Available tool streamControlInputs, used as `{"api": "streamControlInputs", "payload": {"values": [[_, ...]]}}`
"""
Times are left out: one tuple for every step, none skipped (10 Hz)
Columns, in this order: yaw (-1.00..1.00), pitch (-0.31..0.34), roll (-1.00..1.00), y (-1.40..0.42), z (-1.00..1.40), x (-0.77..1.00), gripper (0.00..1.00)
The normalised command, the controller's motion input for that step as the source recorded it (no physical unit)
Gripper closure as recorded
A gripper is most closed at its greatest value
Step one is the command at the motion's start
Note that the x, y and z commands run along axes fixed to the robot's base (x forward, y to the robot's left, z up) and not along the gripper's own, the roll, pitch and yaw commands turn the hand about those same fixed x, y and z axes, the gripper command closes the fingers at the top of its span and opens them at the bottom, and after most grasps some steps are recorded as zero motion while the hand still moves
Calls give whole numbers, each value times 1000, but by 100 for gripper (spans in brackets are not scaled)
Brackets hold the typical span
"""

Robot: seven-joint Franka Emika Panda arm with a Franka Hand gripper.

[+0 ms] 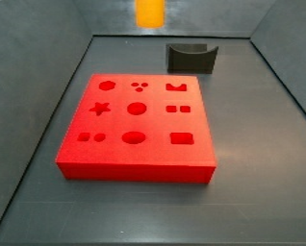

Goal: Insert the oval object.

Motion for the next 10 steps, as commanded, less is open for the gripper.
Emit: {"api": "streamControlInputs", "payload": {"values": [[0, -90, 74, -323, -440, 0, 100], [131, -136, 70, -491, -691, 57, 100], [223, -141, 146, -649, -774, 14, 100], [251, -144, 183, -611, -763, 0, 100], [211, -147, 161, -494, -726, -43, 100], [140, -149, 80, -314, -649, -74, 100], [111, -160, 0, -186, -586, -74, 100], [63, -170, 0, -94, -494, -94, 100], [51, -133, 0, -57, -289, -106, 100], [0, -66, 0, -17, -186, -89, 100]]}}
